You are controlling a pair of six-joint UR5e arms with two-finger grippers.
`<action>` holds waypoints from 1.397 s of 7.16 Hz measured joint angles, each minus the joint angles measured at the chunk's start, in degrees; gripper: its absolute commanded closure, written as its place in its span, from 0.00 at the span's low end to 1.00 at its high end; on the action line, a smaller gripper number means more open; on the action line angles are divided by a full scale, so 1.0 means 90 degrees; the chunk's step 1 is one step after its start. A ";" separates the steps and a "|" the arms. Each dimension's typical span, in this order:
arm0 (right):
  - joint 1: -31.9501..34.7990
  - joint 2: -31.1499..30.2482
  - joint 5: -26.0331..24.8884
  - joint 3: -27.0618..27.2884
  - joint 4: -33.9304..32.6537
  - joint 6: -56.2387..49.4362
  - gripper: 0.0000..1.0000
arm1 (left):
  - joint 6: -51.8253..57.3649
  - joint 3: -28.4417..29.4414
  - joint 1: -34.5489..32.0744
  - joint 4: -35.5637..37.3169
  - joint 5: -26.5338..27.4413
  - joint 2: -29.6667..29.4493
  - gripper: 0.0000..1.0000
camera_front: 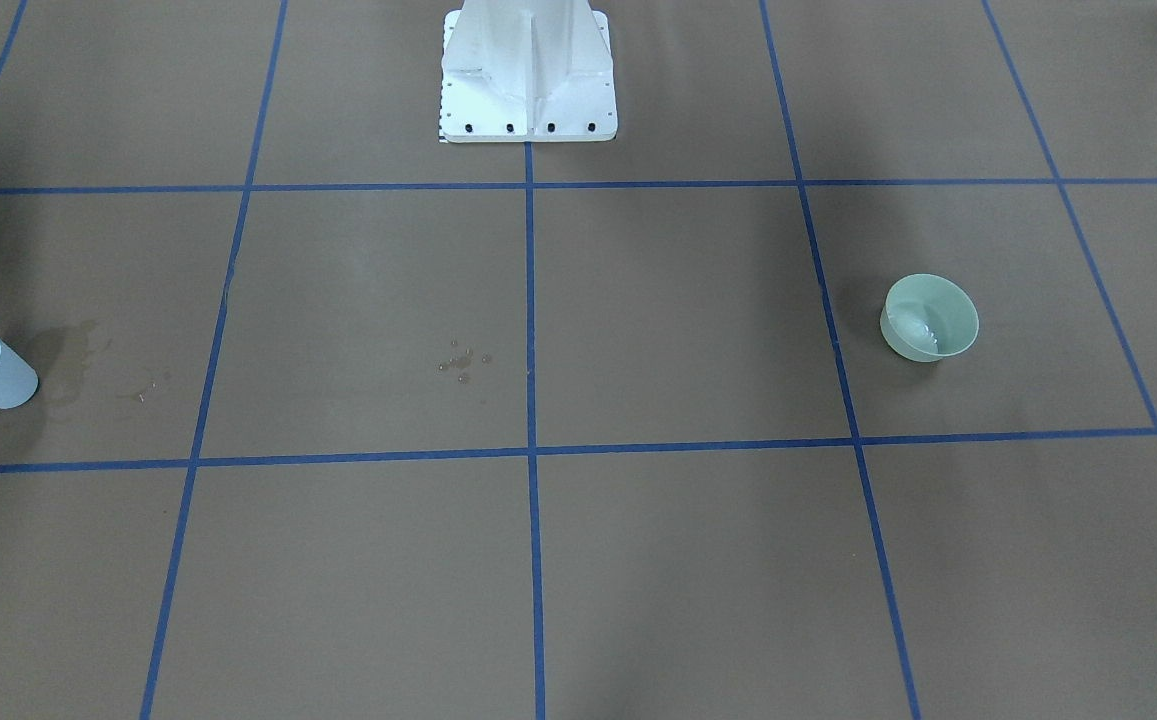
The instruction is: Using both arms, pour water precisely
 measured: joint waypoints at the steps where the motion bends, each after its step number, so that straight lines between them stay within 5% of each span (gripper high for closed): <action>1: 0.0000 -0.0071 0.0062 0.0047 0.0000 0.0004 0.00 | 0.0001 0.0000 0.0003 -0.0089 -0.0009 0.0031 0.00; 7: -0.0005 -0.0174 0.0250 0.0068 0.0004 0.0006 0.00 | -0.0093 0.0031 0.0194 -0.0648 -0.0074 0.0234 0.00; 9: -0.0003 -0.0179 0.0251 0.0064 0.0008 0.0006 0.00 | -0.0117 0.0029 0.0207 -0.0656 -0.0096 0.0232 0.10; 10: -0.0003 -0.0180 0.0255 0.0064 0.0009 0.0006 0.00 | -0.0214 0.0018 0.0243 -0.0660 -0.0152 0.0212 0.00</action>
